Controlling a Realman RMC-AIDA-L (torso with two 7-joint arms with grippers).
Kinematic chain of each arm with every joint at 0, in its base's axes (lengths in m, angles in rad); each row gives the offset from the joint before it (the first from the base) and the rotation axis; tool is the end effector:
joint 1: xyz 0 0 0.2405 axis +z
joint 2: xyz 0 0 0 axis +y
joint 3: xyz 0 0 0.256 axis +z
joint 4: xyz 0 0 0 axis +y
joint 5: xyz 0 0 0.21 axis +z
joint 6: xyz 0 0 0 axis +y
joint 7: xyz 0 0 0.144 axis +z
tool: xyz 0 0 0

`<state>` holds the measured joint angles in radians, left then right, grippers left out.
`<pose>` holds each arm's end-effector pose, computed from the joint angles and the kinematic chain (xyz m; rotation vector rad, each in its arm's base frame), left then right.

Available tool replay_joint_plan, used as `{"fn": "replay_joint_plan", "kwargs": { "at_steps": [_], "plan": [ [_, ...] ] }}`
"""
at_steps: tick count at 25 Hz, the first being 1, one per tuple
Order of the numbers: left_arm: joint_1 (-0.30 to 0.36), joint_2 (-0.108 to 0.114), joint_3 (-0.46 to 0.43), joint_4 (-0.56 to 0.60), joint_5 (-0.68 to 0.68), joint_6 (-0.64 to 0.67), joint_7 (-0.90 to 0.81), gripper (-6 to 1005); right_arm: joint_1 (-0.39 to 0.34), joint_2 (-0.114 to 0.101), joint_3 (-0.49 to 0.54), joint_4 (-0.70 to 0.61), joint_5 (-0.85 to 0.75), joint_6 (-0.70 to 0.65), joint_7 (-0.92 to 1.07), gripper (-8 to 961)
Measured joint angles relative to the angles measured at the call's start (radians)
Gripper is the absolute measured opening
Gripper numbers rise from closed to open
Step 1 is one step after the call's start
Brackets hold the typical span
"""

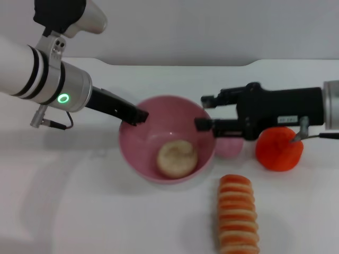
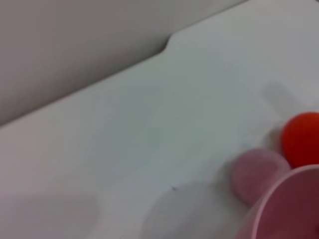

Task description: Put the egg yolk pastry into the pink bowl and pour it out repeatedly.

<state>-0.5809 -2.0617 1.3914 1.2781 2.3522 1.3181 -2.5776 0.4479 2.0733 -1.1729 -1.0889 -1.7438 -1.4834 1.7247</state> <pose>-0.1650 0.3733 -0.0113 -2.5871 -0.9975 0.0790 0.1778 0.3362 0.0059 -2.8656 0.4606 0.6701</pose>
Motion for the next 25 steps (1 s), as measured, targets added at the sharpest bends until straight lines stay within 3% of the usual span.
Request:
{"fn": "replay_joint_plan", "kwargs": {
  "at_steps": [3, 7, 10, 17, 25],
  "plan": [
    [0.021, 0.001, 0.004, 0.019, -0.001, -0.053, 0.031, 1, -0.027, 0.001, 0.085, 0.010, 0.035, 0.011, 0.004, 479],
    [0.117, 0.000, 0.042, 0.108, -0.040, -0.206, 0.108, 1, -0.085, -0.002, 0.231, 0.037, 0.088, 0.016, 0.003, 559],
    [0.202, 0.002, 0.103, 0.174, -0.093, -0.339, 0.198, 1, -0.119, -0.004, 0.340, 0.063, 0.062, 0.012, -0.002, 559],
    [0.402, 0.003, 0.402, 0.228, -0.100, -0.795, 0.463, 1, -0.175, -0.006, 0.451, 0.126, 0.048, 0.006, -0.053, 559],
    [0.465, 0.002, 0.718, 0.109, -0.088, -1.326, 0.698, 0, -0.177, -0.007, 0.457, 0.143, 0.046, 0.011, -0.061, 559]
  ]
}}
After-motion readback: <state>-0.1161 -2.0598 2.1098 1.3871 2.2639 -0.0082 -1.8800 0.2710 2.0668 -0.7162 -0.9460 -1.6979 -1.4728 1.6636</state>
